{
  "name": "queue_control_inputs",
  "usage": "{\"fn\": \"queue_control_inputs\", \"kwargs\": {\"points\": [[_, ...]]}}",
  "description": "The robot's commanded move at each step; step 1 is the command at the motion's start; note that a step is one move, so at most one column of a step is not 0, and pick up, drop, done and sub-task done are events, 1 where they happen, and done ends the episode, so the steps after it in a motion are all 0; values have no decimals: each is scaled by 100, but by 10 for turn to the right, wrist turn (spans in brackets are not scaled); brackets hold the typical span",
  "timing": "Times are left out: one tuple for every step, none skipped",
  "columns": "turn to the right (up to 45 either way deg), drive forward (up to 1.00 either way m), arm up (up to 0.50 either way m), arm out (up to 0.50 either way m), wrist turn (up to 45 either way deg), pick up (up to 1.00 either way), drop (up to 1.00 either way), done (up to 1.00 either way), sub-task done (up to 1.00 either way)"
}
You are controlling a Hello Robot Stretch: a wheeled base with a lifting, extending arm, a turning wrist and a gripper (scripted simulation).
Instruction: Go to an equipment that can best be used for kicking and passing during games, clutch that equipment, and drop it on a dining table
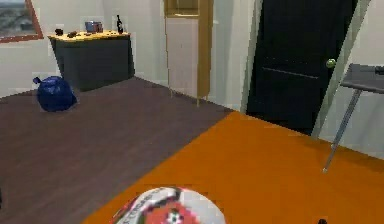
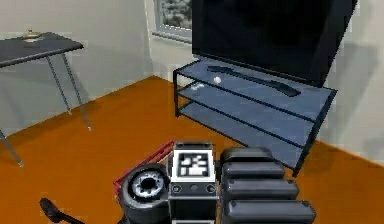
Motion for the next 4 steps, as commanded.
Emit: {"fn": "queue_control_inputs", "kwargs": {"points": [[0,55,0,0,0,0,0,0,0],[360,0,0,0,0,0,0,0,0],[0,50,0,0,0,0,0,0,0],[450,0,0,0,0,0,0,0,0]]}}
